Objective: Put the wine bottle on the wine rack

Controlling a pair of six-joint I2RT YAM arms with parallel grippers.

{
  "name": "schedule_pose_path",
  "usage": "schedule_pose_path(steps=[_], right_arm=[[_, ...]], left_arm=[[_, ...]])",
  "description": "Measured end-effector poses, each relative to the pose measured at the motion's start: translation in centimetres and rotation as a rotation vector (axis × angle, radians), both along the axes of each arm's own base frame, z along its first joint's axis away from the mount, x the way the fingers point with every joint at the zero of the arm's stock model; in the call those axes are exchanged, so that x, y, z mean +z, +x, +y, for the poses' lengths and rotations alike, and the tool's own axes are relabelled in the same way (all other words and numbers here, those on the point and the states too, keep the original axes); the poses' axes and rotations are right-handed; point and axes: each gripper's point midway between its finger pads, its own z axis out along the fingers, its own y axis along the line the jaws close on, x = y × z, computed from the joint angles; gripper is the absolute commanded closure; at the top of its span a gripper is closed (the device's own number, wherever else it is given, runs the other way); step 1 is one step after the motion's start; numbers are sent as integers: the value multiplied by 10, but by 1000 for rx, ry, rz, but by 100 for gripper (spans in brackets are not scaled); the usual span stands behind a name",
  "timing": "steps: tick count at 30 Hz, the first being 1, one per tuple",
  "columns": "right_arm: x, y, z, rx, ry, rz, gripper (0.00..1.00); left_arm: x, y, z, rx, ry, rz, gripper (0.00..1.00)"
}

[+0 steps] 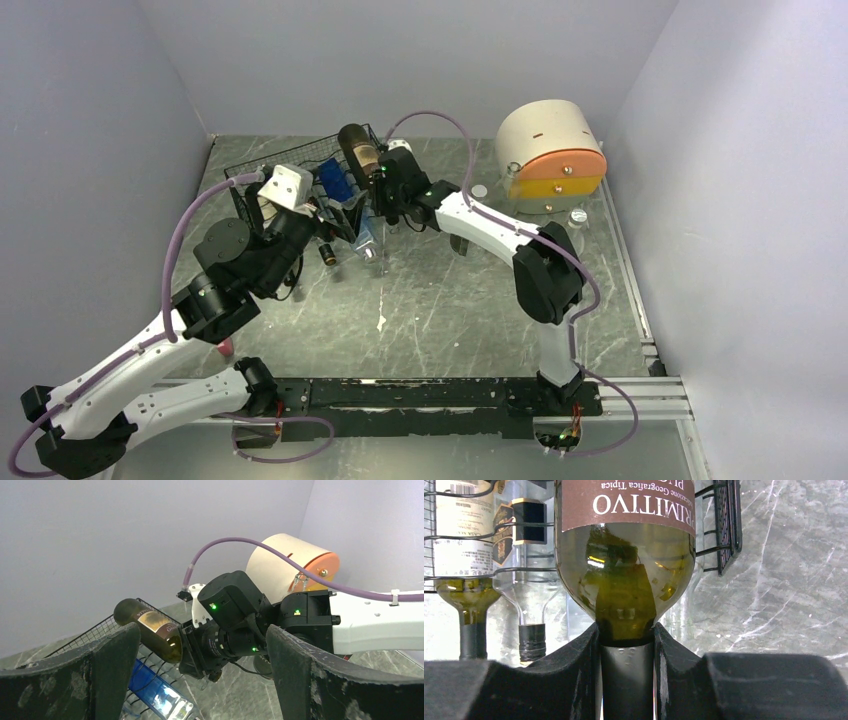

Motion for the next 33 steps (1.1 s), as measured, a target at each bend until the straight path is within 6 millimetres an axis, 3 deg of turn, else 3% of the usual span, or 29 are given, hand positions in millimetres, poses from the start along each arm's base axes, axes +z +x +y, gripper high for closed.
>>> schedule_pose_path(steps=[3,4,9,13,16,23,27,33], right_arm=[[-5,0,-1,2,-17,11,56],[-6,0,-1,3,-22,13,41],[2,8,2,1,-9,-34,26],[17,13,1,1,-6,-87,23],[34,10,-4,4,4,-116,23],[117,-13,-36,-13,75,-256,24],[164,-32,-77,-79,95,-357,24],[189,-63,-154,-247,24,-430,24]], left_arm=[[0,0,0,0,0,1,1],[0,0,0,0,1,1,1],[-2,0,0,0,6,5,1],[-8,-2,-3,-19,26,40,1],[-1,-6,-5,-44,16,42,1],[12,-17,-3,-88,-18,28,1],[15,-22,-3,-111,-24,21,1],[16,-25,-5,-132,-24,16,1]])
